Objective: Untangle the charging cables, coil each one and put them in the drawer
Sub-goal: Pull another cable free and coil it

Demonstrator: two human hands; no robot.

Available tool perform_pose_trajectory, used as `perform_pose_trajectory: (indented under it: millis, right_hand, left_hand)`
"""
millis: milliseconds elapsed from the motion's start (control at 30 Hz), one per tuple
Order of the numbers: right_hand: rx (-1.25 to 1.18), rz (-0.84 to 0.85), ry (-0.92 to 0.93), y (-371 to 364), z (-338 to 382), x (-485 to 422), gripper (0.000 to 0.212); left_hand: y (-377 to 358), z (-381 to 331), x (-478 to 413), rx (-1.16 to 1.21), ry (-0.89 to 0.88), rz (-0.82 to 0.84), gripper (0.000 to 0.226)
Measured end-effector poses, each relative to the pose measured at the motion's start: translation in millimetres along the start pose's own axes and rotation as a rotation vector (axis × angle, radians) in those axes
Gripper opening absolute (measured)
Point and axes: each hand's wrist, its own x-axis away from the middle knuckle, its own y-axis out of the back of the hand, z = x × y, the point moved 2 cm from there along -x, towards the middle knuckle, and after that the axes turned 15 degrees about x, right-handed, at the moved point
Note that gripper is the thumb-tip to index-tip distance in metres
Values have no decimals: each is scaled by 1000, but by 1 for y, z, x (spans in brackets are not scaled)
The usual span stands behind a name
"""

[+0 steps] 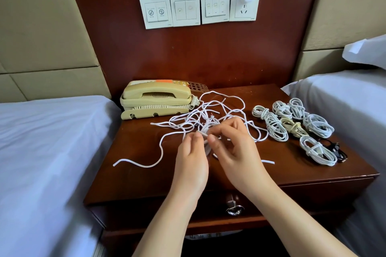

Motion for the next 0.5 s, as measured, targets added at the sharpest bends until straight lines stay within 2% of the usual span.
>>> perform_pose_trajectory:
  millis: [200,367,500]
  right_hand:
    - [146,-94,48,4,-7,0,8]
    - [116,-54,46,7,-8,-1,13]
    - [102,-137,99,14,-5,-2,14]
  left_hand:
    - [-5,-2,3,-38,-18,-6,27]
    - [-12,3,4,-76,-67,15,28]
    - [-22,-3,7,-75,-113,29,28]
